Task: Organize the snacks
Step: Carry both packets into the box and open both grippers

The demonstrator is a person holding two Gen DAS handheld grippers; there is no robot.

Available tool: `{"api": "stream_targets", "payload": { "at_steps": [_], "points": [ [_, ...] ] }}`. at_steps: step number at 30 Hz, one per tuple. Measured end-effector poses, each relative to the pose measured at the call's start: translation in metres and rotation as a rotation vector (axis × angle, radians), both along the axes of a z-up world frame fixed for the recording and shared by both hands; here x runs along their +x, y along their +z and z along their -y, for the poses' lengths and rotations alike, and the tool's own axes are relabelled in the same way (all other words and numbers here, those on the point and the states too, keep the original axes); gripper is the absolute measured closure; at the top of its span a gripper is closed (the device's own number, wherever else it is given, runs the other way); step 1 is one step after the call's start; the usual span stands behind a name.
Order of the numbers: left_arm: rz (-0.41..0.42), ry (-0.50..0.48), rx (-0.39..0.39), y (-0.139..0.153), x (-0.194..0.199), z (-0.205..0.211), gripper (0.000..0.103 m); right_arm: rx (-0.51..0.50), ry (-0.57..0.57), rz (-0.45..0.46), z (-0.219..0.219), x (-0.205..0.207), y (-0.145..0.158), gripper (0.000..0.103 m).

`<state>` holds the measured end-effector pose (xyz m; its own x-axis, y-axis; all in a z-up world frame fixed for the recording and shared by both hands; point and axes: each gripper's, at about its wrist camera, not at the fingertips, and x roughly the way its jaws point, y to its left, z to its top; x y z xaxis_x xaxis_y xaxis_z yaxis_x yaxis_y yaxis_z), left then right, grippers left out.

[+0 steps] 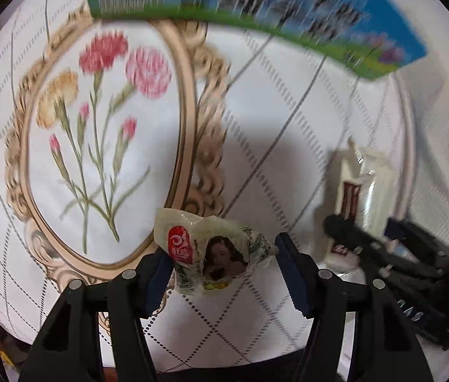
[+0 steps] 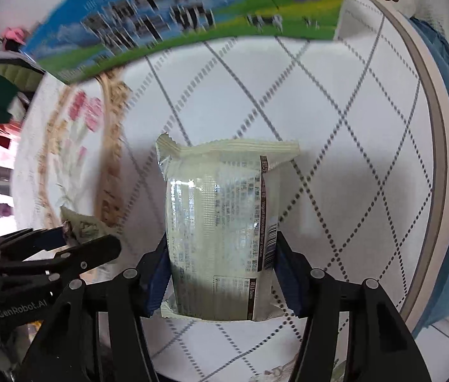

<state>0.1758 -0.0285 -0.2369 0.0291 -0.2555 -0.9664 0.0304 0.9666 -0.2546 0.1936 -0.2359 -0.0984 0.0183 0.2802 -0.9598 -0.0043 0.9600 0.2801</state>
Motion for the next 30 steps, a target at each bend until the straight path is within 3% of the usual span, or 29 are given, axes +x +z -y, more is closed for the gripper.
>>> {"api": "stream_targets", "payload": {
  "at_steps": [8, 11, 14, 19, 24, 29, 30],
  "points": [
    [0.183, 0.009, -0.105, 0.101, 0.058, 0.001, 0.043, 0.096, -0.045, 0.166, 0.017, 0.052, 0.086, 0.042],
    [0.252, -0.01, -0.086, 0.135, 0.09, 0.006, 0.043, 0.102, -0.059, 0.25, 0.032, 0.085, 0.119, 0.042],
    [0.288, -0.02, -0.049, 0.147, 0.124, 0.006, 0.042, 0.068, -0.055, 0.313, 0.039, 0.124, 0.137, 0.042],
    [0.264, -0.027, 0.051, 0.138, 0.192, 0.009, 0.042, 0.028, -0.034, 0.309, 0.042, 0.192, 0.131, 0.042],
    [0.209, -0.042, 0.169, 0.117, 0.25, 0.002, 0.042, -0.003, -0.015, 0.251, 0.033, 0.259, 0.099, 0.042],
    [0.117, -0.032, 0.192, 0.091, 0.285, -0.008, 0.041, -0.035, 0.019, 0.17, 0.021, 0.305, 0.061, 0.039],
    [0.099, -0.028, 0.185, 0.086, 0.288, -0.011, 0.041, -0.031, 0.012, 0.148, 0.021, 0.313, 0.054, 0.032]
  ]
}}
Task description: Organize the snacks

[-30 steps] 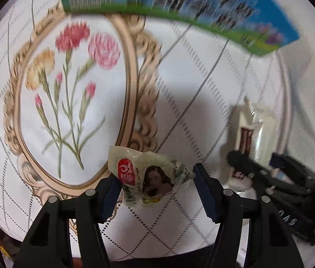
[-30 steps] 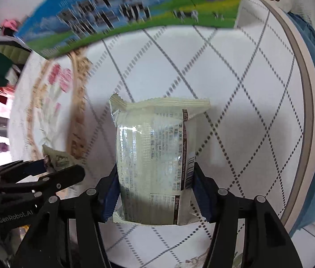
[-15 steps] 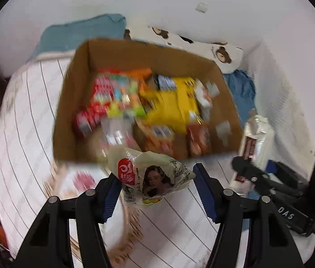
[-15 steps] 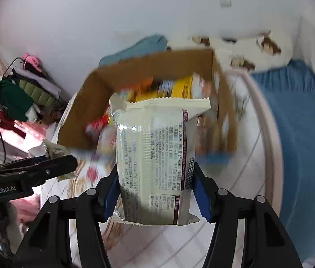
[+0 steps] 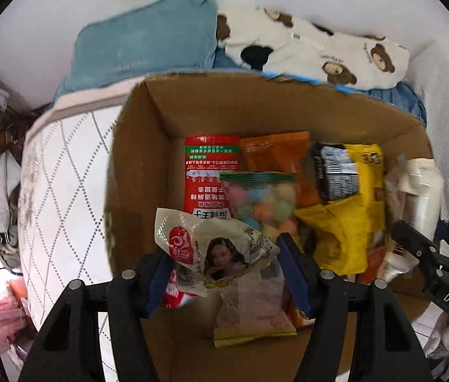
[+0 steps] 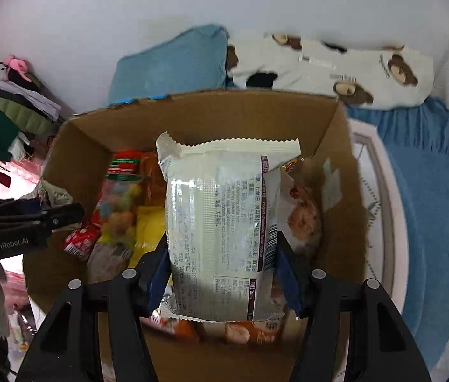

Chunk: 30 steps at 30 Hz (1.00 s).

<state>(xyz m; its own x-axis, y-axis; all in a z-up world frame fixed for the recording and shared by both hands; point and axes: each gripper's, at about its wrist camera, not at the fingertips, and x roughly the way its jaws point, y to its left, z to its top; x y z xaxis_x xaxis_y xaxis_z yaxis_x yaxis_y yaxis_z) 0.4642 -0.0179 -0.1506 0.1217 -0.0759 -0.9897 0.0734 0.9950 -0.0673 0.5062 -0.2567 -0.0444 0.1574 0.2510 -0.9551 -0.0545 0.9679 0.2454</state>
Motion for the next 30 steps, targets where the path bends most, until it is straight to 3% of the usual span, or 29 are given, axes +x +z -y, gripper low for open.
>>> {"api": "stream_targets", "payload": {
  "at_steps": [1, 2, 3, 5, 8, 16, 22, 30],
  "points": [
    [-0.017, 0.012, -0.004, -0.005, 0.003, -0.003, 0.041, 0.009, -0.004, -0.025, 0.002, 0.007, -0.009, 0.025],
    [-0.032, 0.028, 0.002, -0.01, 0.006, -0.007, 0.04, 0.016, -0.005, -0.045, 0.002, 0.013, -0.016, 0.01],
    [-0.037, 0.038, 0.006, -0.013, 0.008, -0.009, 0.039, 0.012, -0.01, -0.048, 0.001, 0.013, -0.019, 0.004],
    [-0.031, 0.037, 0.002, -0.013, 0.009, -0.009, 0.017, 0.006, -0.014, -0.05, -0.001, 0.014, -0.024, 0.004],
    [-0.028, 0.015, 0.009, -0.013, 0.008, -0.002, 0.008, 0.003, -0.01, -0.065, -0.004, 0.01, -0.03, 0.003],
    [0.004, 0.012, 0.009, -0.007, -0.001, 0.008, 0.005, -0.034, -0.028, -0.056, -0.001, -0.01, -0.02, 0.002],
    [0.069, 0.024, 0.043, 0.003, -0.028, 0.011, 0.005, -0.044, -0.048, -0.035, 0.005, -0.029, -0.009, 0.002],
    [0.127, 0.052, 0.029, 0.012, -0.062, 0.015, 0.005, -0.065, -0.06, 0.001, 0.011, -0.055, 0.004, 0.002]
  ]
}}
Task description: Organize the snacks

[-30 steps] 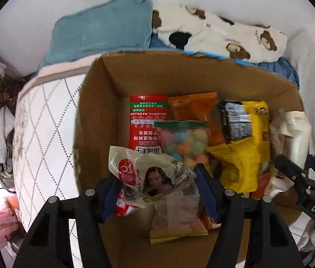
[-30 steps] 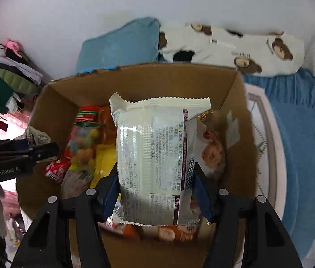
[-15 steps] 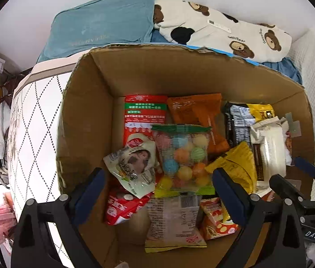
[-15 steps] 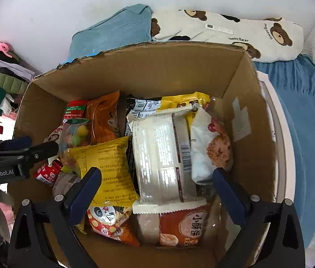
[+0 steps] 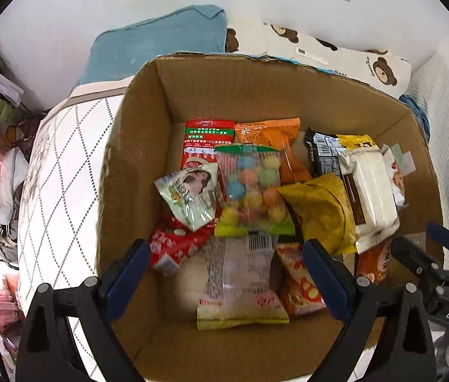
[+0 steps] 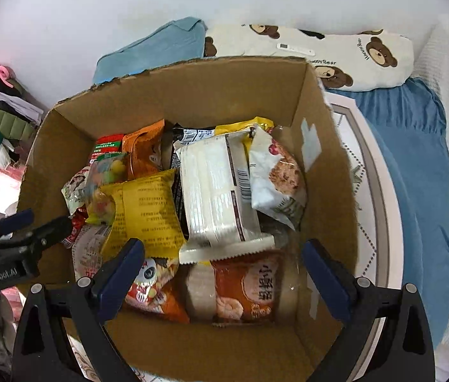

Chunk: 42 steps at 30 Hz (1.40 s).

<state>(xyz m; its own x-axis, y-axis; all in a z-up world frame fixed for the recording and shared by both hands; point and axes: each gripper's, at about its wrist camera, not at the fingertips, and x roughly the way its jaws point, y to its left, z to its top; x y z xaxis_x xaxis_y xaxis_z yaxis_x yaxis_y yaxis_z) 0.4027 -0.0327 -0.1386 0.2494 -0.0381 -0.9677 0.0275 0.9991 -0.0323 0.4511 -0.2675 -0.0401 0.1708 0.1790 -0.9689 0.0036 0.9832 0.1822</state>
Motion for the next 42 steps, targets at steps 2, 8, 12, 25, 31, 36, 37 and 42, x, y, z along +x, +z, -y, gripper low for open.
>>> {"api": "stream_targets", "payload": {
  "at_steps": [2, 8, 12, 25, 31, 36, 37, 42],
  "points": [
    [0.025, -0.003, 0.008, 0.008, -0.01, 0.003, 0.005, -0.006, -0.008, 0.027, 0.003, -0.007, 0.009, 0.002],
    [0.129, 0.013, -0.01, 0.041, -0.044, 0.003, 0.005, -0.023, -0.013, 0.115, 0.008, -0.032, 0.042, 0.002],
    [0.21, 0.014, -0.014, 0.069, -0.07, 0.003, 0.005, -0.022, -0.021, 0.183, 0.012, -0.053, 0.073, 0.002],
    [0.395, 0.01, -0.024, 0.139, -0.174, 0.003, 0.005, -0.027, -0.014, 0.384, 0.007, -0.158, 0.169, 0.0],
    [0.469, 0.005, -0.008, 0.163, -0.217, 0.003, 0.005, -0.038, -0.035, 0.454, 0.008, -0.204, 0.203, 0.0],
    [0.499, 0.003, -0.003, 0.176, -0.245, 0.001, 0.005, -0.059, -0.037, 0.51, 0.005, -0.239, 0.229, 0.0],
    [0.502, 0.003, -0.006, 0.178, -0.25, 0.001, 0.005, -0.061, -0.038, 0.522, 0.005, -0.247, 0.235, 0.0],
    [0.519, -0.001, -0.003, 0.184, -0.271, 0.0, 0.005, -0.048, -0.042, 0.545, 0.005, -0.273, 0.254, 0.0]
  ]
}}
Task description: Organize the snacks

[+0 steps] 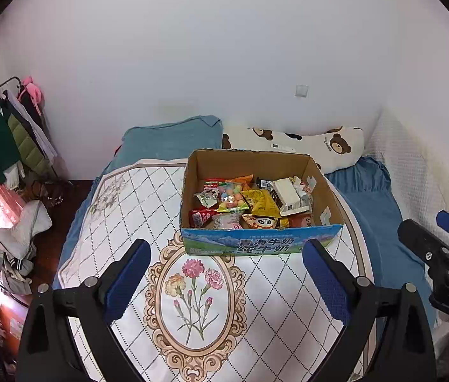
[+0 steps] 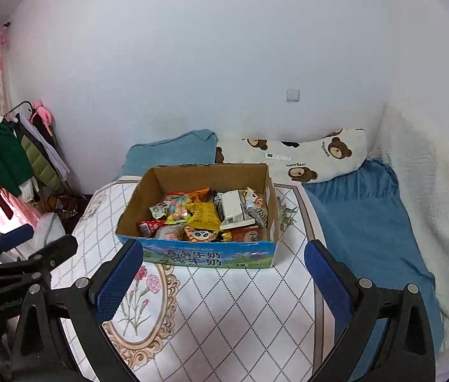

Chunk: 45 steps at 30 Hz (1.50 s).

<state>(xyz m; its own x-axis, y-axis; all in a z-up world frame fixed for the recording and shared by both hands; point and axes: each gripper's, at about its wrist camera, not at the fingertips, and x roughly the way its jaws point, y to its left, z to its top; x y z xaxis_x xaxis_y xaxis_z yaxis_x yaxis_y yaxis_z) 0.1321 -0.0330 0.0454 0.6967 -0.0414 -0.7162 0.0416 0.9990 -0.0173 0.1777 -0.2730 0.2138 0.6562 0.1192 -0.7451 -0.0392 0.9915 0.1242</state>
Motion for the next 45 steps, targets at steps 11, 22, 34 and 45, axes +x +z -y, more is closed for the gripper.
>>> {"api": "stream_targets", "payload": {
  "at_steps": [11, 22, 34, 45],
  "points": [
    [0.031, 0.0, -0.01, 0.005, -0.011, -0.001, 0.0, 0.007, 0.006, 0.02, 0.006, -0.025, 0.017, 0.0],
    [-0.023, 0.015, 0.025, -0.022, 0.029, 0.008, 0.0, 0.002, -0.019, -0.019, 0.013, 0.021, -0.021, 0.0],
    [-0.083, 0.019, 0.055, -0.049, 0.081, 0.018, 0.0, -0.005, -0.067, -0.073, 0.022, 0.081, -0.065, 0.0],
    [-0.125, 0.021, 0.053, -0.063, 0.103, 0.019, 0.0, -0.037, -0.051, -0.114, 0.013, 0.105, -0.09, 0.0]
  ]
}}
